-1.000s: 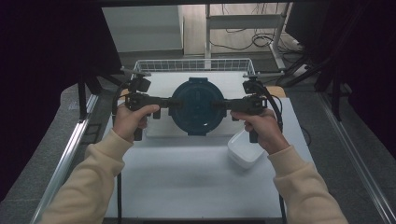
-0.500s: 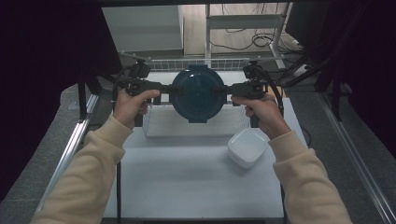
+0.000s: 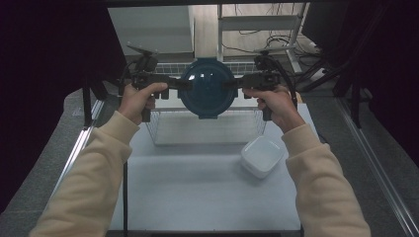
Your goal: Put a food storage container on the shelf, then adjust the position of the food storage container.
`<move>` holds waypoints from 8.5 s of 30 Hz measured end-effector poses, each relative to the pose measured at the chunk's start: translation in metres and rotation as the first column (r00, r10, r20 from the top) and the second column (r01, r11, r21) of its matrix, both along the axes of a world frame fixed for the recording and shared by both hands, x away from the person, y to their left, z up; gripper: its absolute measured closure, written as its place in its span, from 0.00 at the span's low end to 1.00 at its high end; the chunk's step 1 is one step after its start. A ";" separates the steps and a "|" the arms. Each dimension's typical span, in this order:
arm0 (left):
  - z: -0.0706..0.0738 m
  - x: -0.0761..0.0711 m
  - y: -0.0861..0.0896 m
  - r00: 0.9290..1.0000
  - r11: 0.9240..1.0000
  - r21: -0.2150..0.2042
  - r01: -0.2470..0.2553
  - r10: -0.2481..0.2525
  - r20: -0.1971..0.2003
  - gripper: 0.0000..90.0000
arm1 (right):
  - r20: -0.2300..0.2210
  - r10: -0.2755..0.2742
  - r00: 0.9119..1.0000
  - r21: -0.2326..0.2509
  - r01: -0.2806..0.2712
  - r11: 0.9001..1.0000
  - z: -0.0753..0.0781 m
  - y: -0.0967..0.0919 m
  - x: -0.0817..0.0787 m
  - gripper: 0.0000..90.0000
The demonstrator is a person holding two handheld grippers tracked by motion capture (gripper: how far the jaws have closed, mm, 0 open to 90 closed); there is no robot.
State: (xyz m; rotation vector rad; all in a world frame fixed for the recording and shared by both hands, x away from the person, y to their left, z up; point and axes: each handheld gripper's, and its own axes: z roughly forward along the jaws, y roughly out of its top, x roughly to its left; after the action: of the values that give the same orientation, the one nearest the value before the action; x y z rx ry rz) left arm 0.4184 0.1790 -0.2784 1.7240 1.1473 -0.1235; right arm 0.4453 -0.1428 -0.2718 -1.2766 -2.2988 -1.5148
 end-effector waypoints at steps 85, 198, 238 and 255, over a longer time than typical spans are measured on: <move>-0.066 -0.068 0.027 0.974 0.986 0.107 -0.128 0.104 0.201 0.28 | 0.223 -0.106 0.969 -0.145 0.140 0.979 -0.040 -0.073 -0.052 0.21; -0.194 -0.131 0.018 0.999 0.956 0.293 -0.019 0.009 0.035 0.28 | 0.048 0.106 0.993 -0.570 -0.060 0.819 -0.189 -0.081 -0.041 0.99; -0.196 -0.129 0.022 0.999 0.958 0.285 -0.028 0.021 0.027 0.28 | 0.011 0.178 0.984 -0.505 -0.148 0.851 -0.201 -0.058 -0.129 0.99; -0.196 -0.128 0.024 0.999 0.958 0.286 -0.033 0.026 0.029 0.28 | -0.021 0.171 0.985 -0.480 -0.160 0.863 -0.208 -0.036 -0.117 0.99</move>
State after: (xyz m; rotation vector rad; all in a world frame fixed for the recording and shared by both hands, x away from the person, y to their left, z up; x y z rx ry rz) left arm 0.2899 0.2026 -0.4749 1.9551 1.2176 0.0879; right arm 0.3282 -0.1787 -0.4802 -1.1065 -2.8285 -0.9339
